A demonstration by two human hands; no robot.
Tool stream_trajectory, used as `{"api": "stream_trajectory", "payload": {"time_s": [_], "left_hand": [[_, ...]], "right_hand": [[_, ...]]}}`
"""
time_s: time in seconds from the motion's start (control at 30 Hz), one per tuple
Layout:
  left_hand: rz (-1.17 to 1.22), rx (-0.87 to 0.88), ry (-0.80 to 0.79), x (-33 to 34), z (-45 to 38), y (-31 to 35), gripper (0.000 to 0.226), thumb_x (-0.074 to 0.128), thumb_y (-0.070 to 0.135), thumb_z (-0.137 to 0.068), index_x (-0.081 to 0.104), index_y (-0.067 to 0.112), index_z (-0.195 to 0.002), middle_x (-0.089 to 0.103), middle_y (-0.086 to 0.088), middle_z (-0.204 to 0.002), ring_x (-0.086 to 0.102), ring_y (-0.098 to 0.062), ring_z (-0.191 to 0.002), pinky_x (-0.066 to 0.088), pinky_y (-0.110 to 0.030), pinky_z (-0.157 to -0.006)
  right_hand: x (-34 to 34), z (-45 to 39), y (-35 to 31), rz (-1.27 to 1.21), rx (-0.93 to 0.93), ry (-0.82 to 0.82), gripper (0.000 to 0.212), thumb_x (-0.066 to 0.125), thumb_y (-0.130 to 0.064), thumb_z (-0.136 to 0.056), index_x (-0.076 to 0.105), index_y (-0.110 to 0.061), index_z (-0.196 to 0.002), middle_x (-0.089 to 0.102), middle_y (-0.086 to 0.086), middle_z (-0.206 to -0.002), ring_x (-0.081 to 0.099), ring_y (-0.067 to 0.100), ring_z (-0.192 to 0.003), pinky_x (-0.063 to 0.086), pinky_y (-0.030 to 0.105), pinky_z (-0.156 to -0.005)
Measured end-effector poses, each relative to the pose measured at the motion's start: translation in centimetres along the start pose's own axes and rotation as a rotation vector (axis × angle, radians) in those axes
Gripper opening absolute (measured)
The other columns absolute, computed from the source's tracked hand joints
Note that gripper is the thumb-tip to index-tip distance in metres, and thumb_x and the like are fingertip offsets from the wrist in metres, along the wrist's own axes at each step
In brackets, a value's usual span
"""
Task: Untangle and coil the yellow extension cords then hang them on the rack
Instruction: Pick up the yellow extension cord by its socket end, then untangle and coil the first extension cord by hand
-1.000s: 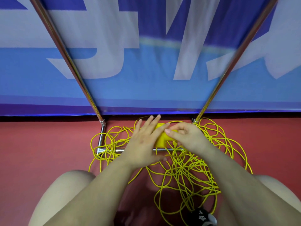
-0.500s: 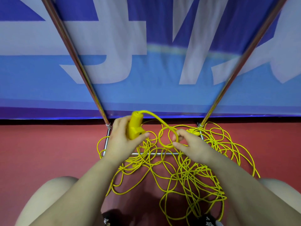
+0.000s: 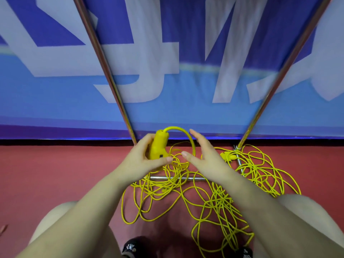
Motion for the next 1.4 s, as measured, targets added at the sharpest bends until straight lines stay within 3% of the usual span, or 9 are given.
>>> {"api": "stream_trajectory", "payload": {"time_s": [0.1,0.17,0.33,0.5,0.63,0.8,1.1,1.27,1.4], "left_hand": [[-0.059,0.025,-0.032,0.4,1.0,1.2,0.048,0.085,0.022,-0.066,0.053,0.025,-0.103,0.057,0.014,-0.071,0.054,-0.007,-0.066,0.052,-0.032,-0.065],[-0.038,0.006,0.079,-0.8,1.5,0.8,0.048,0.084,0.029,-0.063,0.054,0.024,-0.099,0.060,0.010,-0.073,0.057,-0.006,-0.068,0.054,-0.030,-0.065],[-0.035,-0.264,0.321,-4.1,2.5,-6.4,0.057,0.075,0.057,-0.047,0.050,0.026,-0.088,0.060,-0.015,-0.085,0.062,-0.027,-0.072,0.055,-0.054,-0.066],[-0.607,-0.443,0.151,-4.4,1.3,-11.5,0.057,0.073,0.053,-0.048,0.041,0.021,-0.083,0.050,-0.005,-0.091,0.055,-0.031,-0.090,0.048,-0.042,-0.079],[-0.295,-0.436,-0.011,-2.1,-0.1,-12.2,0.061,0.079,0.051,-0.044,0.048,0.019,-0.087,0.060,-0.001,-0.084,0.060,-0.022,-0.076,0.049,-0.035,-0.074],[0.069,-0.317,-0.166,2.3,-2.2,-10.4,0.021,0.069,0.020,-0.084,0.053,0.010,-0.075,0.059,-0.007,-0.068,0.051,-0.020,-0.068,0.039,-0.034,-0.065],[0.066,-0.250,-0.136,3.8,-3.8,-8.7,0.029,0.058,0.024,-0.093,0.053,0.022,-0.064,0.044,-0.013,-0.067,0.054,-0.025,-0.062,0.043,-0.028,-0.056],[-0.495,-0.244,-0.301,3.2,-3.2,-11.6,0.023,0.065,0.027,-0.088,0.053,0.016,-0.072,0.045,0.003,-0.062,0.044,-0.016,-0.062,0.036,-0.029,-0.062],[-0.083,-0.288,-0.431,6.6,-1.5,-10.6,0.018,0.068,0.028,-0.085,0.058,0.016,-0.075,0.045,0.003,-0.067,0.040,-0.015,-0.064,0.035,-0.030,-0.060]], "right_hand": [[0.5,0.4,0.3,-0.007,0.056,-0.044,0.017,0.057,-0.030,-0.091,0.062,-0.016,-0.099,0.062,-0.002,-0.104,0.056,0.011,-0.098,0.040,0.027,-0.089],[1.4,1.4,1.2,-0.075,0.126,-0.156,0.023,0.051,-0.029,-0.094,0.060,-0.018,-0.076,0.062,-0.010,-0.075,0.053,0.012,-0.072,0.039,0.028,-0.071],[1.4,1.9,2.7,-0.099,0.153,-0.278,0.020,0.050,-0.024,-0.095,0.052,-0.015,-0.078,0.063,-0.002,-0.064,0.041,0.005,-0.043,0.029,0.021,-0.046],[-0.3,0.1,4.2,-0.076,0.147,-0.148,0.011,0.052,-0.018,-0.093,0.056,-0.025,-0.086,0.053,-0.002,-0.062,0.057,0.009,-0.049,0.042,0.024,-0.053],[-0.8,-1.0,3.8,-0.130,0.100,-0.038,0.014,0.051,-0.017,-0.094,0.058,-0.027,-0.088,0.057,-0.004,-0.068,0.056,0.009,-0.047,0.040,0.016,-0.047],[-1.4,-1.7,4.0,-0.178,0.111,0.042,0.015,0.050,-0.014,-0.094,0.060,-0.024,-0.089,0.060,-0.004,-0.073,0.054,0.008,-0.041,0.039,0.013,-0.044],[-1.5,-1.7,5.2,0.103,0.188,-0.089,0.015,0.057,-0.030,-0.090,0.059,-0.018,-0.080,0.059,-0.004,-0.062,0.047,-0.002,-0.042,0.035,0.011,-0.046],[-1.0,-1.2,5.1,-0.074,0.212,-0.138,0.014,0.069,-0.021,-0.082,0.063,-0.021,-0.069,0.048,-0.003,-0.055,0.041,0.007,-0.045,0.039,0.024,-0.047],[1.6,-0.8,4.2,-0.063,0.142,-0.238,0.008,0.068,-0.016,-0.083,0.067,-0.020,-0.076,0.058,-0.010,-0.061,0.048,-0.003,-0.051,0.038,0.012,-0.053]]}}
Point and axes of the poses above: each hand's wrist, its own z-axis away from the middle knuckle, its own x-axis out of the palm, y = z × x, the point moved 7 cm from there along -z, towards the middle knuckle
